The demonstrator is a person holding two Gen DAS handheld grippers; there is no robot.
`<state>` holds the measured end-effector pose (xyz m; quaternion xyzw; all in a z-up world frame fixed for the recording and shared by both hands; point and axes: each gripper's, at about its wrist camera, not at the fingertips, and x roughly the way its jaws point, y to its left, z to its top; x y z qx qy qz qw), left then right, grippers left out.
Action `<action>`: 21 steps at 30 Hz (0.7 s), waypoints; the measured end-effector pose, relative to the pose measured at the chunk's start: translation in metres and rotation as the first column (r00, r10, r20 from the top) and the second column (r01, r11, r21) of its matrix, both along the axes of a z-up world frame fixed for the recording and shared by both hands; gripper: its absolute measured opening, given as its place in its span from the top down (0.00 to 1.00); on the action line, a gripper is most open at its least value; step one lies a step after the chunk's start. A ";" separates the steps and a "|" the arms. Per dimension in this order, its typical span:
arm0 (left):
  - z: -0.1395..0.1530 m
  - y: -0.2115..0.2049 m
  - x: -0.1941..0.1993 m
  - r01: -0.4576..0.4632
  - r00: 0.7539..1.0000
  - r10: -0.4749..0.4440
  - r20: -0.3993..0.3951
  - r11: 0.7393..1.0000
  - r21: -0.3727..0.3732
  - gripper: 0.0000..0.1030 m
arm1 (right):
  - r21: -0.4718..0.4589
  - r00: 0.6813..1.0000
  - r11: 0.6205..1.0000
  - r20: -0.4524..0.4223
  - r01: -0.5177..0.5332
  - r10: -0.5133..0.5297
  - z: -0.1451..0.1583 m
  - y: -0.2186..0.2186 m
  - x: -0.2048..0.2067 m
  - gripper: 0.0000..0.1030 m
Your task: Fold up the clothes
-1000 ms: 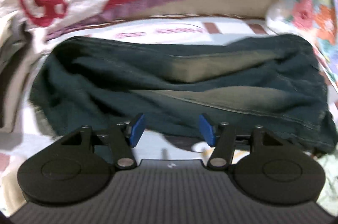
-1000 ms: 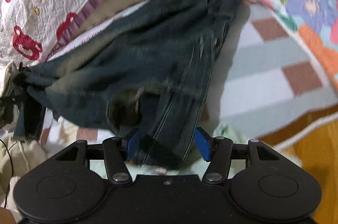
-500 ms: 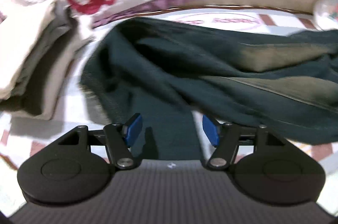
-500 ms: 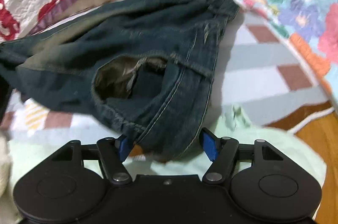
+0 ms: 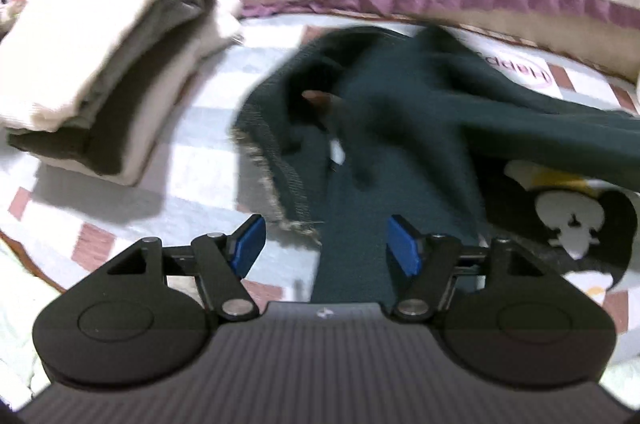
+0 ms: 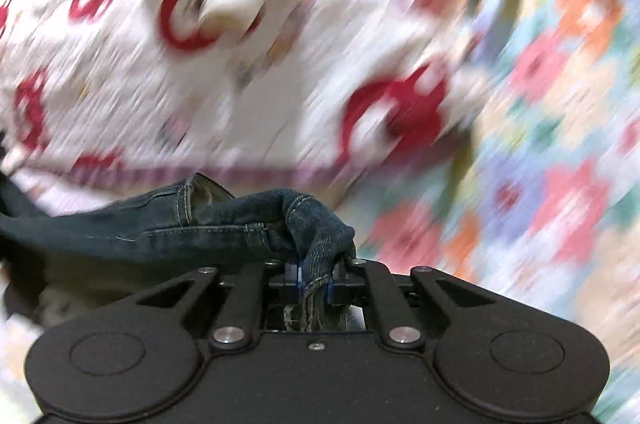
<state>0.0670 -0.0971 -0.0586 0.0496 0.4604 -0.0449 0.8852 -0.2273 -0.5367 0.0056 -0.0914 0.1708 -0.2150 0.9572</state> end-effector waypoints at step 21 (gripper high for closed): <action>-0.004 -0.056 -0.020 0.241 0.958 -0.267 -0.108 0.948 -0.207 0.31 | 0.453 0.965 0.881 -0.262 0.136 -0.015 -0.090 -0.021 -0.019 0.44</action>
